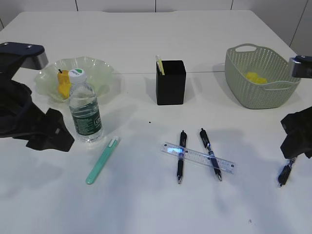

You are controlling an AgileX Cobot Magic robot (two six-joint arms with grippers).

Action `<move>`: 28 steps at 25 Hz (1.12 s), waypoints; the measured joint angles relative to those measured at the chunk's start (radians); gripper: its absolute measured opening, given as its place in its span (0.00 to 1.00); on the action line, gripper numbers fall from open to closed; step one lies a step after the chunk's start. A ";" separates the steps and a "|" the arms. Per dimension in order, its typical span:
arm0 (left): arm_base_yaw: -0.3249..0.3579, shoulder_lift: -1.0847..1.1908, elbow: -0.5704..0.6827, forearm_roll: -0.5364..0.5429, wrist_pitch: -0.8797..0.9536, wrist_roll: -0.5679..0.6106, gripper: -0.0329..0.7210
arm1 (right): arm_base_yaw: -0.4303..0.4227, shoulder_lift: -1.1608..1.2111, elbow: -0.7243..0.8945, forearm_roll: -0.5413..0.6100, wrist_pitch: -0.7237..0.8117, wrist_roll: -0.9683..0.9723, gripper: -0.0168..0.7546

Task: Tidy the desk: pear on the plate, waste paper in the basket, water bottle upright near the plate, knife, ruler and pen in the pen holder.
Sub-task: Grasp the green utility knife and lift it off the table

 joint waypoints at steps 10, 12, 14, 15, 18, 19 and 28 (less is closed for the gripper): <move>-0.036 0.242 -0.191 0.004 0.127 -0.016 0.79 | 0.000 0.000 0.000 -0.006 -0.003 0.011 0.46; -0.035 0.274 -0.204 0.004 0.131 -0.016 0.77 | 0.000 0.000 0.000 -0.008 -0.003 0.011 0.46; -0.035 0.306 -0.205 0.004 0.134 -0.016 0.75 | 0.000 0.000 0.000 -0.008 -0.006 0.013 0.46; -0.035 0.320 -0.205 0.004 0.134 -0.016 0.75 | 0.000 0.000 0.000 -0.008 -0.010 0.013 0.46; -0.035 0.369 -0.205 0.004 0.115 -0.023 0.74 | 0.000 -0.002 0.000 -0.008 -0.015 0.013 0.46; -0.035 0.380 -0.205 0.004 0.098 -0.023 0.74 | 0.000 -0.002 0.000 -0.008 -0.017 0.013 0.46; -0.035 0.457 -0.212 0.000 -0.003 -0.049 0.74 | 0.000 -0.002 0.000 -0.008 -0.020 0.015 0.46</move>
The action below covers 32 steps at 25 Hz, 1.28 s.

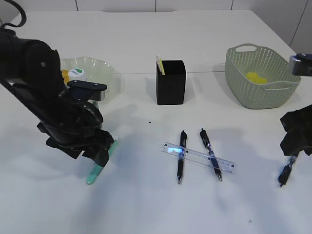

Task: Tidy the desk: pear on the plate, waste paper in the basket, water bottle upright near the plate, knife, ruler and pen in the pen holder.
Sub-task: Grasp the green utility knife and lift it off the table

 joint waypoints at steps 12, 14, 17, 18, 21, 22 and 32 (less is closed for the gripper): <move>-0.048 0.086 0.000 0.158 -0.016 -0.150 0.74 | 0.000 0.000 0.000 0.000 -0.007 0.000 0.46; -0.050 0.086 0.000 0.152 -0.027 -0.157 0.74 | 0.000 0.000 0.000 0.000 -0.007 0.000 0.46; -0.050 0.088 0.000 0.146 -0.035 -0.163 0.74 | 0.000 0.000 0.000 0.000 -0.009 0.000 0.46; -0.050 0.088 0.000 0.140 -0.037 -0.163 0.74 | 0.000 0.000 0.000 0.000 -0.009 0.000 0.46; -0.050 0.110 0.000 0.129 -0.041 -0.167 0.73 | 0.000 0.000 0.000 0.000 -0.011 0.000 0.46; -0.050 0.120 0.000 0.127 -0.041 -0.170 0.73 | 0.000 0.000 0.000 0.000 -0.013 0.000 0.46; -0.050 0.139 0.000 0.112 -0.059 -0.174 0.73 | 0.000 0.000 0.000 0.000 -0.013 0.000 0.46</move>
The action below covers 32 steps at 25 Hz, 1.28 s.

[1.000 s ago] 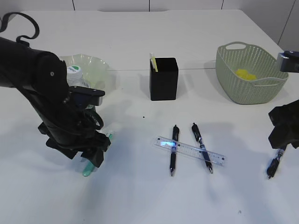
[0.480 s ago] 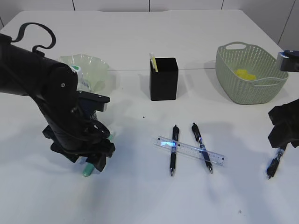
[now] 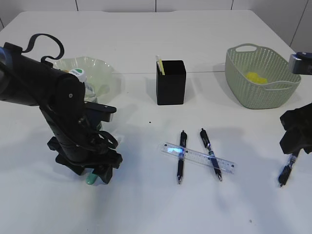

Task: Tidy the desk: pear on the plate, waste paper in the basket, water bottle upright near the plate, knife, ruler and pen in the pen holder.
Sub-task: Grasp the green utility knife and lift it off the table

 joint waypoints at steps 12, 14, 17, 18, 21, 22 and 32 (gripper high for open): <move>0.000 0.011 -0.006 0.000 -0.001 0.000 0.68 | 0.000 0.000 0.000 0.000 -0.001 0.000 0.46; 0.000 0.011 -0.006 0.000 0.008 0.000 0.59 | 0.000 0.000 0.000 0.000 -0.001 0.000 0.46; 0.000 0.011 -0.006 0.000 0.024 0.000 0.41 | 0.000 0.000 0.000 0.000 -0.001 0.000 0.46; 0.000 0.011 -0.006 0.000 0.028 0.000 0.36 | 0.000 0.000 0.000 0.000 -0.001 0.000 0.46; 0.000 0.011 -0.006 0.000 0.030 0.000 0.28 | 0.000 0.000 0.000 0.000 -0.001 0.002 0.46; 0.000 0.013 -0.006 0.000 0.030 0.000 0.26 | 0.000 0.000 0.000 0.000 -0.001 0.002 0.46; 0.000 0.013 -0.006 0.010 0.030 0.000 0.20 | 0.000 0.000 0.000 0.000 -0.004 0.002 0.46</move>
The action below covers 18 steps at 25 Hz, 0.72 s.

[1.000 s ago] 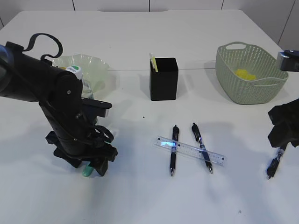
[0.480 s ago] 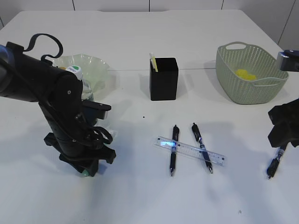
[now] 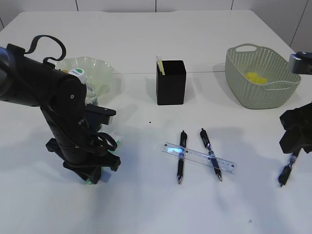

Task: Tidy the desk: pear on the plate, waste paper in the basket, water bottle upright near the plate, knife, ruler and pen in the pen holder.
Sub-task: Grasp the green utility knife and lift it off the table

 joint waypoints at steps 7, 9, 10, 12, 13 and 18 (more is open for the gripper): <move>0.000 0.000 -0.002 0.004 0.000 0.000 0.18 | 0.000 0.000 0.000 0.000 -0.002 0.000 0.46; 0.000 0.000 -0.002 0.004 -0.002 0.000 0.18 | 0.000 0.000 0.000 0.000 -0.002 0.000 0.46; 0.000 0.000 -0.002 0.006 -0.002 0.000 0.18 | 0.000 0.000 0.000 0.000 -0.002 0.000 0.46; 0.000 0.000 -0.002 0.008 -0.004 0.000 0.17 | 0.000 0.000 0.000 0.000 -0.002 0.000 0.46; 0.000 0.000 -0.002 0.010 -0.005 0.000 0.17 | 0.000 0.000 0.000 0.000 -0.002 0.000 0.46; 0.000 -0.019 -0.002 0.025 -0.007 0.000 0.17 | 0.000 0.000 0.000 0.000 -0.002 0.000 0.46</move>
